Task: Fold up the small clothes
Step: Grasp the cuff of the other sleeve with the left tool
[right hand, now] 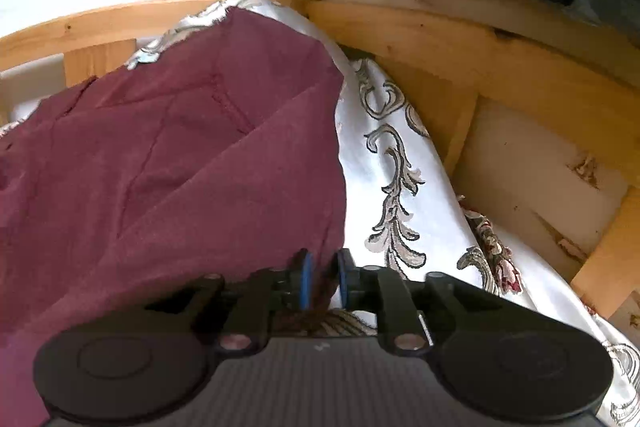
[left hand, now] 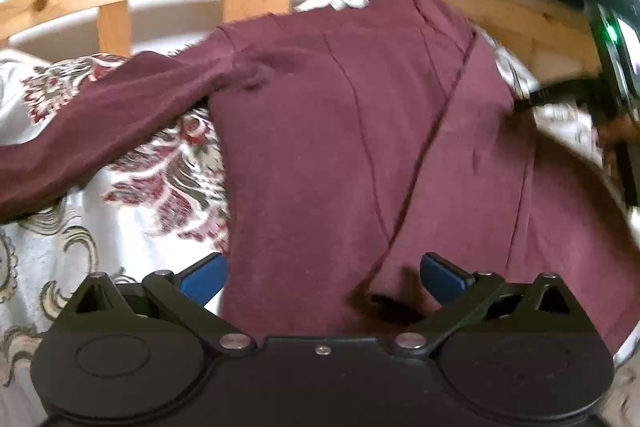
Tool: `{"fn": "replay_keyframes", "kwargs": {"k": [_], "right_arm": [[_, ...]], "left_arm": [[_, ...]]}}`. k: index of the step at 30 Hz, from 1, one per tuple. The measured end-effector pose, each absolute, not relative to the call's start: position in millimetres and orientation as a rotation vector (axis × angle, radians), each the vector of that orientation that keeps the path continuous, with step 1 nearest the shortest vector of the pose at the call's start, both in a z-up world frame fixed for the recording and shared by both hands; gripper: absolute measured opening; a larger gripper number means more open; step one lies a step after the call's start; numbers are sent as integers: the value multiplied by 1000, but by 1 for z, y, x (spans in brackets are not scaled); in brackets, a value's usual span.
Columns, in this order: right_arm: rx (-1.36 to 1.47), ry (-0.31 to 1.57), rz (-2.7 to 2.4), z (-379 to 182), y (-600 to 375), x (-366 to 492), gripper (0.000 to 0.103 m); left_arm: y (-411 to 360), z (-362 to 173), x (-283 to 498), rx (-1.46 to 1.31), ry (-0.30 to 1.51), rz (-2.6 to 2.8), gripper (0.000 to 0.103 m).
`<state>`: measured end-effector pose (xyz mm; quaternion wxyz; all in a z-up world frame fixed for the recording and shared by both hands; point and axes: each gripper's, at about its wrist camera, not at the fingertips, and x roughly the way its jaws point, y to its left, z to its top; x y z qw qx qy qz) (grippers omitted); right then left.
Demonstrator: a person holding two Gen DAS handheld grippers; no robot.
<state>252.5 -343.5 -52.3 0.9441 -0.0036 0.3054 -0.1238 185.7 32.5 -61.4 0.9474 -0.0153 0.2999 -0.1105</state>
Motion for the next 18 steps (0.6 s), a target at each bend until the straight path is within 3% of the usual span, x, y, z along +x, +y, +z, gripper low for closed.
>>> {"fn": "replay_keyframes", "kwargs": {"k": [2, 4, 10, 14, 18], "right_arm": [[1, 609, -242, -48, -339, 243, 45], [9, 592, -219, -41, -332, 234, 51], [30, 547, -90, -28, -289, 189, 89], [13, 523, 20, -24, -252, 158, 102], [-35, 509, 119, -23, -215, 134, 103]], "left_arm": [[40, -51, 184, -71, 566, -184, 102], [48, -41, 184, -85, 530, -112, 102], [89, -12, 175, -119, 458, 265, 102], [120, -2, 160, -48, 471, 512, 102], [151, 20, 147, 8, 416, 698, 102]]}}
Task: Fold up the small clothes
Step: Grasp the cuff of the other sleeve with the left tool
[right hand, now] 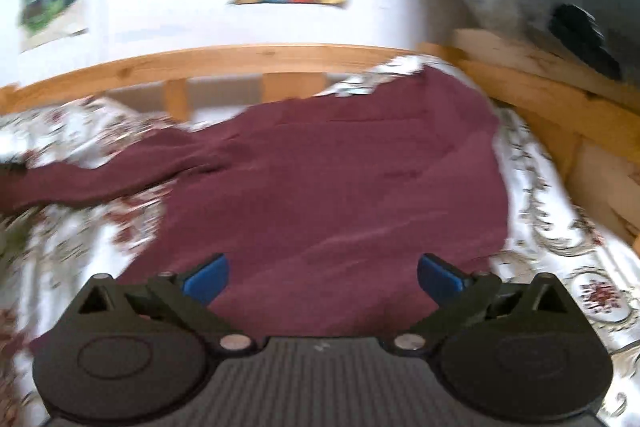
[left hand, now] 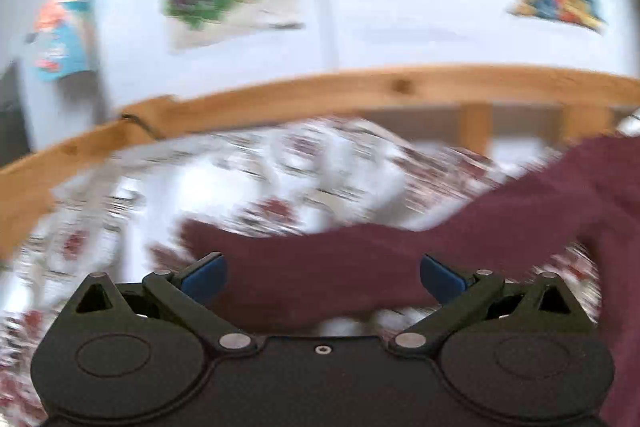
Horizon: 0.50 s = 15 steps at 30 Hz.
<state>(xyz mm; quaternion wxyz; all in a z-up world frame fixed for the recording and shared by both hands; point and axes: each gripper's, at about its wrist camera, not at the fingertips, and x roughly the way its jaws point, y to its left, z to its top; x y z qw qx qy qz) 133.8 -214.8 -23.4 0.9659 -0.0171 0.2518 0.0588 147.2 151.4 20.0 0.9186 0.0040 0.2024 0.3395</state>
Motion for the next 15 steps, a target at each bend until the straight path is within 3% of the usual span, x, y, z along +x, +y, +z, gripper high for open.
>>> {"fn": "replay_keyframes", "kwargs": {"k": [9, 11, 15], "right_arm": [[-99, 484, 248, -21, -169, 94, 103], [-106, 480, 253, -20, -167, 89, 103], [-92, 479, 249, -18, -173, 82, 103]], "left_arm": [[226, 15, 143, -139, 500, 876, 100], [237, 13, 144, -171, 505, 868, 92], [242, 12, 153, -151, 468, 827, 88]]}}
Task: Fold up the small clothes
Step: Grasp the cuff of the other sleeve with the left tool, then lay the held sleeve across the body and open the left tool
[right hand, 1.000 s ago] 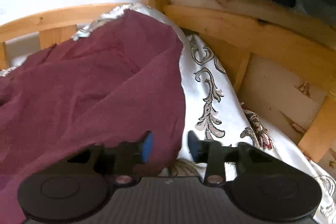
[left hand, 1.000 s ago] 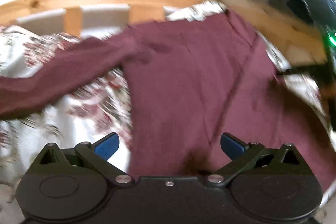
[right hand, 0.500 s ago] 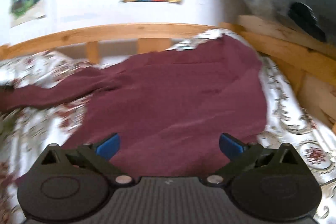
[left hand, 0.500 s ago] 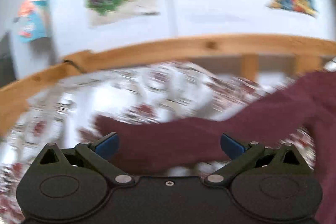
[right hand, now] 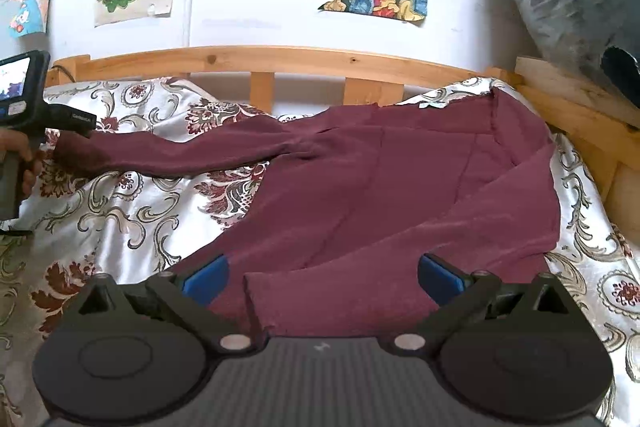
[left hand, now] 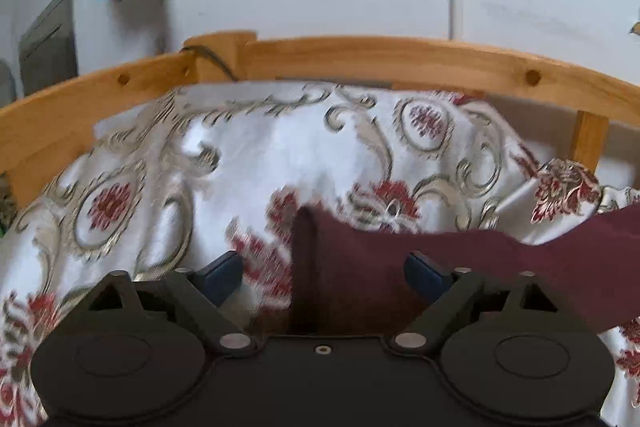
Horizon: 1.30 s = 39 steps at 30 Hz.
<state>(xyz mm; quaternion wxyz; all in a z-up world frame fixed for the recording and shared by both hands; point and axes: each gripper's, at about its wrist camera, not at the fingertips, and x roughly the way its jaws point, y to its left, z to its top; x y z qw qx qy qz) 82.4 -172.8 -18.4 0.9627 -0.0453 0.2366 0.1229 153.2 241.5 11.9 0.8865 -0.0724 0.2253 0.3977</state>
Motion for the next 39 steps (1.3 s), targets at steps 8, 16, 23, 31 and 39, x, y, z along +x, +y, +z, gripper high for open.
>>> {"fn": "replay_keyframes", "kwargs": {"k": [8, 16, 23, 31, 39], "right_arm": [[-52, 484, 207, -17, -191, 80, 103], [-19, 473, 161, -19, -205, 72, 103], [-34, 465, 133, -17, -222, 59, 103], [9, 480, 82, -22, -246, 45, 103], [44, 521, 41, -35, -266, 23, 103]], "left_arm": [[249, 13, 162, -155, 455, 812, 21], [217, 45, 152, -113, 265, 740, 3], [146, 123, 146, 11, 36, 447, 3], [20, 156, 142, 69, -78, -4, 3], [-103, 108, 163, 157, 71, -339, 3]]}}
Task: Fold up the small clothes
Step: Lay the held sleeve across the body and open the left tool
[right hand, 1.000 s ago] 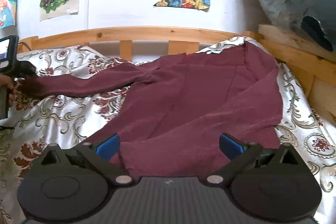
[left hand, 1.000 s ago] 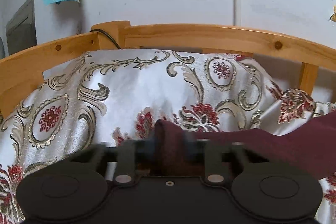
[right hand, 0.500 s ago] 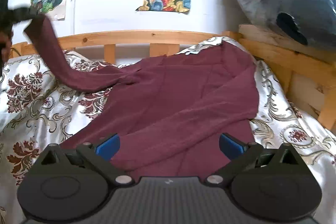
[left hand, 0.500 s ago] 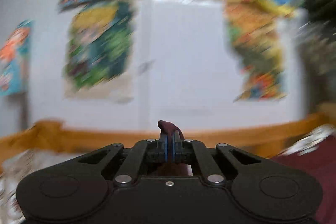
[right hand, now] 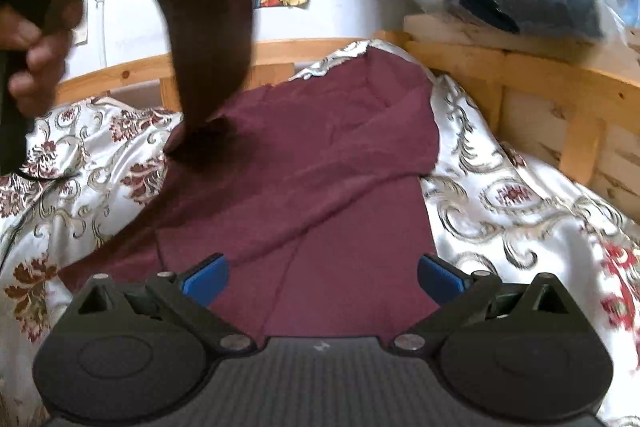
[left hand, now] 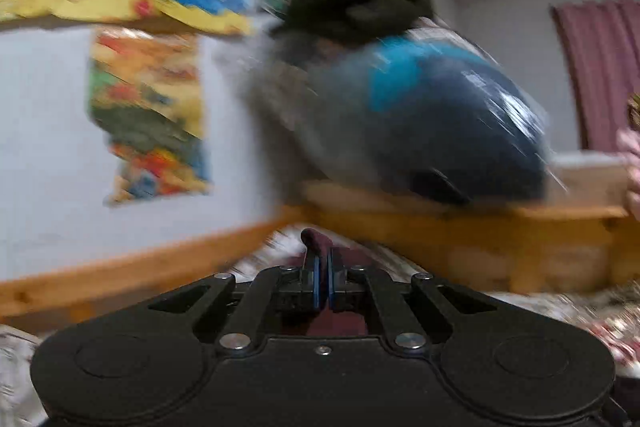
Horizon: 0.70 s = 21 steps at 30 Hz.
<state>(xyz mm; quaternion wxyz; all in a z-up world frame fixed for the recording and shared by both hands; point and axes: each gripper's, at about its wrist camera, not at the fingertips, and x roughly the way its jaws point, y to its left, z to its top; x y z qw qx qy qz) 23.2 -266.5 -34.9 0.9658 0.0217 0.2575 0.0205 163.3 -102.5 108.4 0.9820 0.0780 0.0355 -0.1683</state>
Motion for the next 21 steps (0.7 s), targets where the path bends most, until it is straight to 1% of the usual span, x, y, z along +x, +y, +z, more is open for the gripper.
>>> {"fn": "replay_keyframes", "kwargs": {"k": [4, 12, 16, 19, 20, 21], "right_arm": [[23, 548, 31, -43, -272, 12, 103], [37, 589, 17, -53, -279, 5, 103], [26, 588, 13, -52, -277, 4, 103], [13, 593, 3, -53, -276, 2, 103], [13, 595, -1, -53, -276, 1, 103], [15, 600, -7, -54, -276, 1, 103]], "left_arm": [[-131, 78, 176, 182, 155, -400, 3], [-123, 39, 200, 74, 346, -445, 5], [-120, 23, 197, 37, 418, -467, 8], [-120, 15, 196, -4, 476, -472, 20], [-120, 14, 195, -10, 489, -475, 28], [-120, 14, 194, -12, 496, -480, 33]]}}
